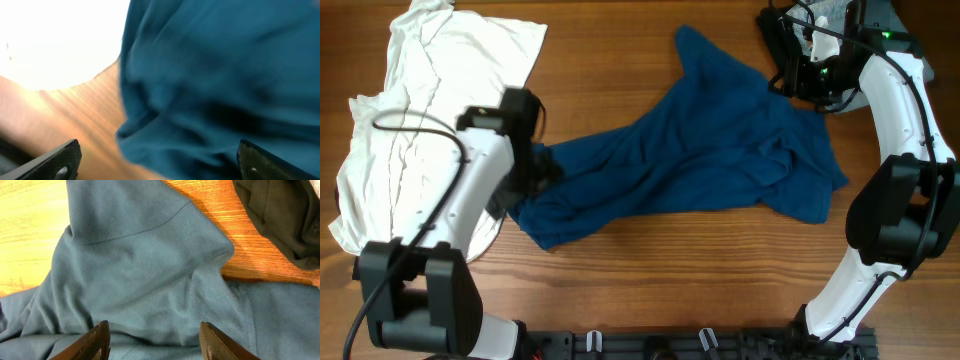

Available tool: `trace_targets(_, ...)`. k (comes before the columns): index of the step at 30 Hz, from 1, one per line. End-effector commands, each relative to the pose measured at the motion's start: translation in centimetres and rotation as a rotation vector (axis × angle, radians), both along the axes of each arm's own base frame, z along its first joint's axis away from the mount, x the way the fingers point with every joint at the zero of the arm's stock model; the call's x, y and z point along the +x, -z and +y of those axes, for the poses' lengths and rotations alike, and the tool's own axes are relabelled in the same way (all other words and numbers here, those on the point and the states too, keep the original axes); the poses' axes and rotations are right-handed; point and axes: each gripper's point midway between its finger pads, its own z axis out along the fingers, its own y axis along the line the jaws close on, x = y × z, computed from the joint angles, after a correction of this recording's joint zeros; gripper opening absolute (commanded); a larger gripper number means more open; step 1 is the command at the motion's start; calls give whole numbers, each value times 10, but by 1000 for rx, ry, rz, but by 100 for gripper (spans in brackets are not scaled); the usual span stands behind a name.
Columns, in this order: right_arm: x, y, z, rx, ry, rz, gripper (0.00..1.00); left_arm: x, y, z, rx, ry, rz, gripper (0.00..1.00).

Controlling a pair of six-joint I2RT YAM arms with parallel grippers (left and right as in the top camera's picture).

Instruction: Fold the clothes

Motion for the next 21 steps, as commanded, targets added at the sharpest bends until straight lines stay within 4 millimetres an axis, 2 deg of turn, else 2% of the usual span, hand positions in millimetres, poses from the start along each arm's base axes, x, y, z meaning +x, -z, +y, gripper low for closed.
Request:
trace_targets(1, 6, -19, 1, 5, -11, -56, 58, 63, -35, 1, 11, 267, -215, 100)
trace_targets(3, 5, -19, 1, 5, -11, -52, 58, 84, -33, -1, 25, 348, -273, 100)
trace_targets(5, 4, -19, 1, 6, -11, -50, 58, 97, -19, 0, 36, 394, -270, 97)
trace_targets(7, 5, -19, 1, 5, -10, -51, 58, 100, 0, 5, 37, 414, -224, 90)
trace_targets(10, 4, -18, 1, 5, -11, -49, 58, 101, 29, 17, 61, 415, -150, 84)
trace_targets(12, 5, -19, 1, 5, -11, -52, 58, 101, 41, 18, 59, 414, -125, 82)
trace_targets(21, 6, -19, 1, 4, -12, -59, 58, 120, 53, 28, 130, 348, -169, 67)
